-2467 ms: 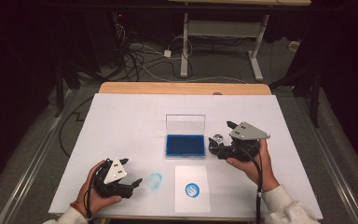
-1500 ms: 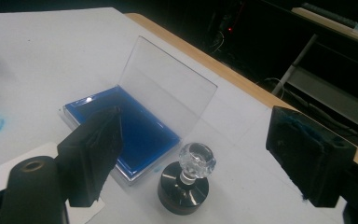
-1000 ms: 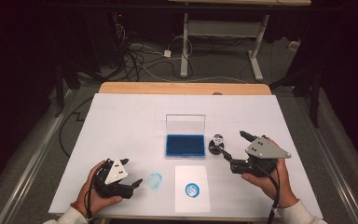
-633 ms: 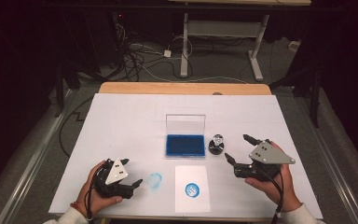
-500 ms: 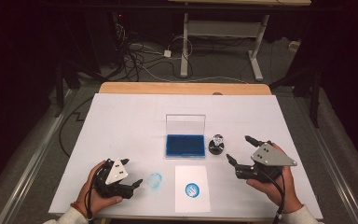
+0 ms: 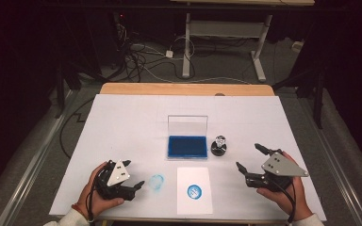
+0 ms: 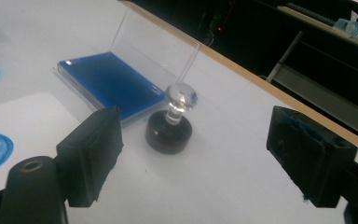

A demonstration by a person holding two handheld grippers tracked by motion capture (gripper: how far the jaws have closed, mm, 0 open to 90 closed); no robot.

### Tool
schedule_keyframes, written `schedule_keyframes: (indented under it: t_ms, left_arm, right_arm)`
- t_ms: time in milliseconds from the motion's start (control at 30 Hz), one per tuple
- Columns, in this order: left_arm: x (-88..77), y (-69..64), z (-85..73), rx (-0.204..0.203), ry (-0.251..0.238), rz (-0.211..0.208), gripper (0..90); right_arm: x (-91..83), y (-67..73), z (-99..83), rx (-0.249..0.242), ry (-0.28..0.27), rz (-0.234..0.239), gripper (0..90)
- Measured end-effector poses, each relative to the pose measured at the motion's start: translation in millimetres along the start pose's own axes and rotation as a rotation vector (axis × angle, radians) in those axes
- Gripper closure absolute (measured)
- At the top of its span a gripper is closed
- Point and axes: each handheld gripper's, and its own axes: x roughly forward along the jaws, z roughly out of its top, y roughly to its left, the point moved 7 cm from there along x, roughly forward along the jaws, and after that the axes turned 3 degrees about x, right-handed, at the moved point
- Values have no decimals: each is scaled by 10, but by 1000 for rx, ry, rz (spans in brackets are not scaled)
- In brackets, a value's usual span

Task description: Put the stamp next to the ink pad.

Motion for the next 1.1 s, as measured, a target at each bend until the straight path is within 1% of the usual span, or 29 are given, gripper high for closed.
schedule_keyframes:
  t_ms: [33, 100, 167, 233, 300, 367, 467, 567, 667, 733, 800, 867, 933, 1033, 1100]
  left_arm:
    - [0, 0, 1, 0, 0, -1, 164]
    - [0, -2, 2, 2, 0, 0, 164]
    - [1, -4, 3, 6, 0, 0, 164]
    - [5, -2, 3, 11, 3, 3, 164]
    - [9, 0, 6, 11, 2, 1, 164]
    - [11, 4, 8, 10, 1, 1, 164]
    - [9, 9, 11, 10, -1, 6, 164]
    - [-19, 26, 33, 8, -22, 25, 164]
    - [-23, 30, 31, 8, -22, 25, 164]
    - [-20, 21, 35, 13, -22, 22, 164]
    - [-24, 17, 42, 14, -24, 22, 164]
    - [-34, 18, 46, 13, -30, 23, 164]
    - [-44, 24, 42, 10, -31, 27, 164]
    - [-56, 15, 36, 9, -31, 31, 164]
    - [-70, 15, 45, 21, -39, 40, 164]
  right_arm:
    - [-7, -7, -24, -6, 6, -9, 186]
    - [-24, -11, -68, -9, 7, -11, 185]
    - [-36, -22, -112, -24, 14, -24, 184]
    - [-47, -26, -155, -10, 17, -17, 183]
    - [-55, -34, -200, -19, 24, -29, 181]
    - [-67, -44, -243, -25, 30, -31, 177]
    - [-88, -65, -307, -2, 33, -39, 168]
    - [-114, -72, -377, 19, 35, -35, 163]
    - [-144, -94, -461, 34, 43, -37, 163]
    - [-164, -114, -527, 43, 52, -46, 163]
    - [-171, -126, -594, 66, 62, -41, 163]
    - [-174, -119, -653, 65, 78, -46, 163]
    - [-168, -97, -691, 70, 83, -39, 163]
    - [-161, -84, -687, 67, 73, -43, 163]
    - [-169, -70, -659, 64, 59, -37, 163]
